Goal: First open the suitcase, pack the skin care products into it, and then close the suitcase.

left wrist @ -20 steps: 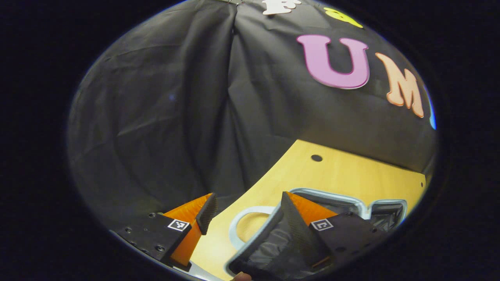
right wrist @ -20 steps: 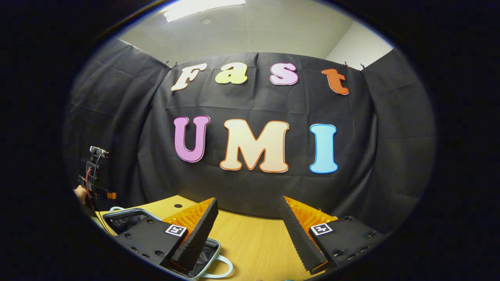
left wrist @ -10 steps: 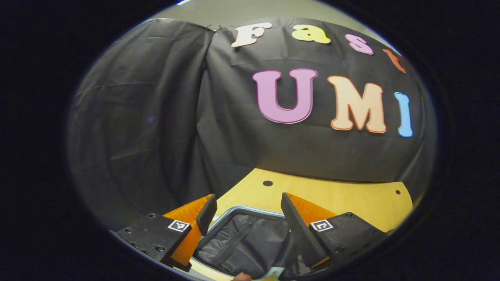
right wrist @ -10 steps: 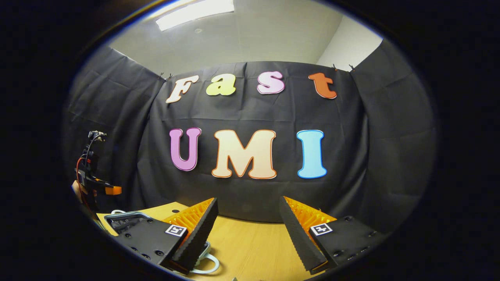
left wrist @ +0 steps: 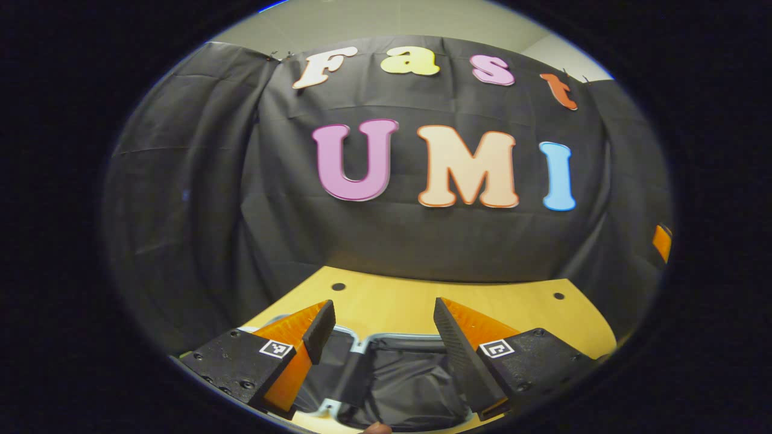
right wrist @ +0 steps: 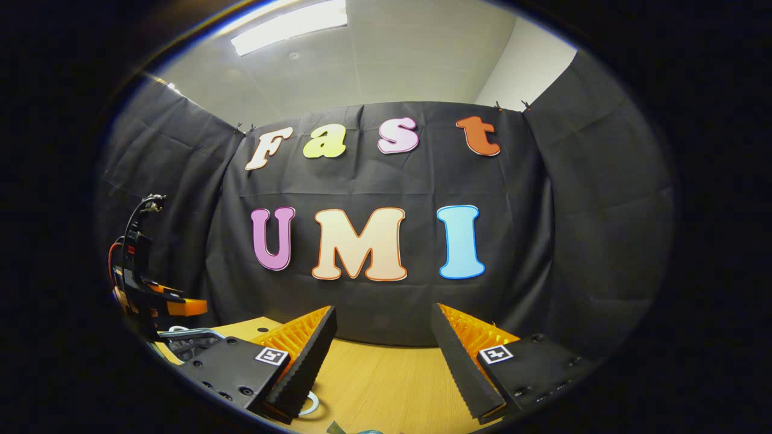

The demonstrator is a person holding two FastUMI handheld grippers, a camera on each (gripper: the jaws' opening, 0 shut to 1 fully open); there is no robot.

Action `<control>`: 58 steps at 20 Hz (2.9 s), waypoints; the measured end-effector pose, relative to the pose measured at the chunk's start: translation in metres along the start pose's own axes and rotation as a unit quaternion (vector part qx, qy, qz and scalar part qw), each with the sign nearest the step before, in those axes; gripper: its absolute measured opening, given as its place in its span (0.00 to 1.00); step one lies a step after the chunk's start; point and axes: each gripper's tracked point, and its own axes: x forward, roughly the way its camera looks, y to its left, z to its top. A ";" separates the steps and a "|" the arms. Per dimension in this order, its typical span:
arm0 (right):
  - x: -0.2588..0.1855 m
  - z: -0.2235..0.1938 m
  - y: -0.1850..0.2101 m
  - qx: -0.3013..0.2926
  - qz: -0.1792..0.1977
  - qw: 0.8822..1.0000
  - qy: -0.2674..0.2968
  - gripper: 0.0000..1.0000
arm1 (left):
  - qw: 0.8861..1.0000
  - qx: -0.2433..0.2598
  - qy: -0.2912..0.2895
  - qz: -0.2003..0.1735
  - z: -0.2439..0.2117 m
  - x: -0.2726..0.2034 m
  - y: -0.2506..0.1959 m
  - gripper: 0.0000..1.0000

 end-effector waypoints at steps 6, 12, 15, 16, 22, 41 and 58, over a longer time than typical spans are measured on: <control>-0.009 -0.011 -0.026 -0.002 0.005 1.000 0.010 0.98 | 0.996 0.022 0.026 -0.079 -0.027 -0.005 -0.099 0.96; -0.017 -0.022 -0.048 -0.006 0.007 1.000 0.020 0.99 | 0.988 0.016 0.069 -0.135 -0.067 -0.014 -0.166 0.96; -0.022 -0.026 -0.055 -0.010 0.007 1.000 0.026 0.98 | 0.980 0.013 0.111 -0.163 -0.104 -0.021 -0.198 0.95; -0.023 -0.028 -0.057 -0.012 0.007 1.000 0.028 0.98 | 0.977 0.012 0.126 -0.172 -0.118 -0.023 -0.207 0.94; -0.032 -0.043 -0.067 -0.018 0.005 0.999 0.046 0.98 | 0.958 0.017 0.207 -0.200 -0.193 -0.036 -0.240 0.94; -0.059 -0.172 -0.016 -0.044 0.103 0.981 0.161 0.99 | 0.940 0.012 0.276 -0.200 -0.246 -0.027 -0.252 0.19; -0.087 -0.348 0.021 -0.043 0.187 0.934 0.302 0.89 | 0.966 -0.008 0.241 -0.094 -0.166 -0.052 -0.155 0.19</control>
